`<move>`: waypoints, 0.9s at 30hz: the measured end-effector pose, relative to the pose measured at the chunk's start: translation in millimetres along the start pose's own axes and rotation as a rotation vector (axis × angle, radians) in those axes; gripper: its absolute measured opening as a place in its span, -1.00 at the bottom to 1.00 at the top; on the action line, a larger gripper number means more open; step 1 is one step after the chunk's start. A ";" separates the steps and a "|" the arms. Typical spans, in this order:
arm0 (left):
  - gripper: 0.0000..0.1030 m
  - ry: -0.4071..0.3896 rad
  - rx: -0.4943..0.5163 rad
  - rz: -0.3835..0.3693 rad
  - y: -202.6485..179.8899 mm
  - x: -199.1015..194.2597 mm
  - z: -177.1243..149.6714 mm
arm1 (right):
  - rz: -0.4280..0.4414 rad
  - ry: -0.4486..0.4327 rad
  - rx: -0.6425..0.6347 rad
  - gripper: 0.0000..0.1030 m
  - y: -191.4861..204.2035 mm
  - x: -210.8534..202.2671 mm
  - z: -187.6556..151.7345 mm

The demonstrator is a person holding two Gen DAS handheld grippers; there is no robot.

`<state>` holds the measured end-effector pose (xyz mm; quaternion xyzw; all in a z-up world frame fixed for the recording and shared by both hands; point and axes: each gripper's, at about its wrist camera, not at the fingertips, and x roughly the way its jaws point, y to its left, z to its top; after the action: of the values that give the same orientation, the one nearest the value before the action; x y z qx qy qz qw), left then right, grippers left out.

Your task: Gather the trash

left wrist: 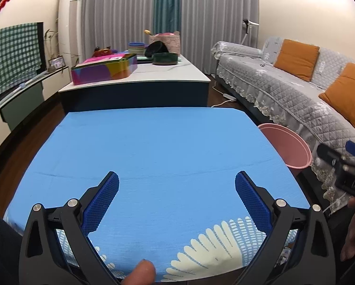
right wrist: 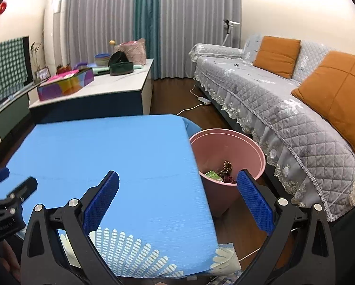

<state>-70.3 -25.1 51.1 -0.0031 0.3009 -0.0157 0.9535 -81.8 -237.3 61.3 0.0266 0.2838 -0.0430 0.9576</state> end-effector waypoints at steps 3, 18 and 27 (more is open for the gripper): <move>0.85 0.005 -0.020 0.016 4.5 4.5 -2.0 | 0.005 0.016 -0.005 0.90 4.4 6.2 -1.2; 0.85 0.027 -0.051 0.023 13.6 12.9 -5.6 | 0.005 0.043 -0.033 0.90 20.2 21.5 -2.8; 0.85 0.032 -0.052 0.021 12.3 14.8 -7.1 | 0.002 0.048 -0.031 0.90 20.2 24.2 -4.3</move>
<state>-61.8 -13.2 36.7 -0.0246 0.3165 0.0023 0.9483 -61.9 -218.5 45.0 0.0132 0.3074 -0.0370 0.9508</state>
